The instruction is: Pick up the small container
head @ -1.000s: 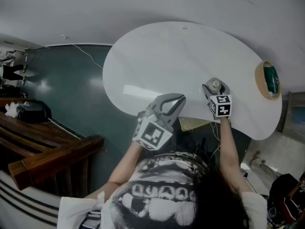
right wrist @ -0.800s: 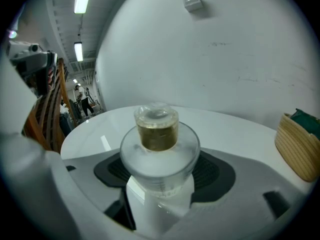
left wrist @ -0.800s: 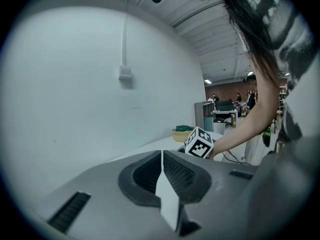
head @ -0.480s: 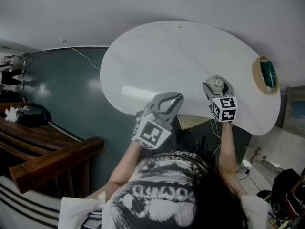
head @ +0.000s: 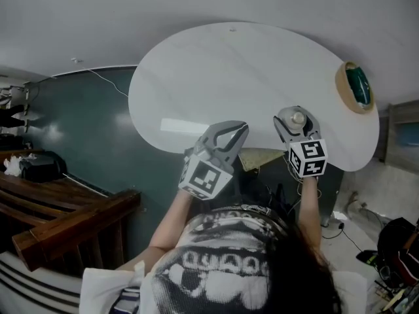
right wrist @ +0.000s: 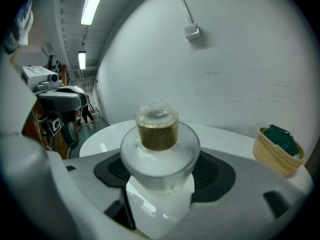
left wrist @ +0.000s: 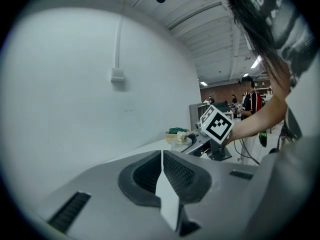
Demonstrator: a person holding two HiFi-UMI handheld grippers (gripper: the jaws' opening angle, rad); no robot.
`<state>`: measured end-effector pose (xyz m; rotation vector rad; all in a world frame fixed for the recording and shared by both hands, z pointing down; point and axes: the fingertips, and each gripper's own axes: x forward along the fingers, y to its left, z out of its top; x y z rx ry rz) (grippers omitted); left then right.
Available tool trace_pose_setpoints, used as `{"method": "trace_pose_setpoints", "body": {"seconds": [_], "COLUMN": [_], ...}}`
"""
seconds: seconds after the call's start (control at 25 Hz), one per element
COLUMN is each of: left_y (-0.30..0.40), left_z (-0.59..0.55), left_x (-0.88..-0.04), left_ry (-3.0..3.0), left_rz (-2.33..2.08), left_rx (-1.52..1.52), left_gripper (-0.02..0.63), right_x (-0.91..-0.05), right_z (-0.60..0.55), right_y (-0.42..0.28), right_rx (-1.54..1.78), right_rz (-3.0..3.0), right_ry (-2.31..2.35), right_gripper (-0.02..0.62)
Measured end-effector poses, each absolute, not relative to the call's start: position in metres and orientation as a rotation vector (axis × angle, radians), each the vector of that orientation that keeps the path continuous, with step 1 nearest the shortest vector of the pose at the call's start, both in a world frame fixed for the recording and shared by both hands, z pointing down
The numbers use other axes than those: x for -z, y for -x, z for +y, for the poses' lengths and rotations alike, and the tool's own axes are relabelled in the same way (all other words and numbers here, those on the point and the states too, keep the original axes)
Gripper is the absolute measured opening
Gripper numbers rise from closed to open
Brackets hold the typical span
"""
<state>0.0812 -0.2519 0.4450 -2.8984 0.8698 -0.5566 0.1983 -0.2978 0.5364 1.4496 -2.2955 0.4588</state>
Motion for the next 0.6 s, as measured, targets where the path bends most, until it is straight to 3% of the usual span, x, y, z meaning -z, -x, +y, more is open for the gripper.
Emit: {"method": "trace_pose_setpoints", "body": {"seconds": [0.6], "left_y": [-0.122], "left_z": [-0.205], "left_x": [-0.451], "left_ry": [2.900], "left_rz": [0.820], "left_rx": [0.541], "left_gripper": [0.012], "right_x": [-0.526], "right_z": [-0.222], "right_y": [-0.223], "right_rx": [-0.490], "right_rz": [-2.305], "right_ry": [-1.464], "right_gripper": [0.331]}}
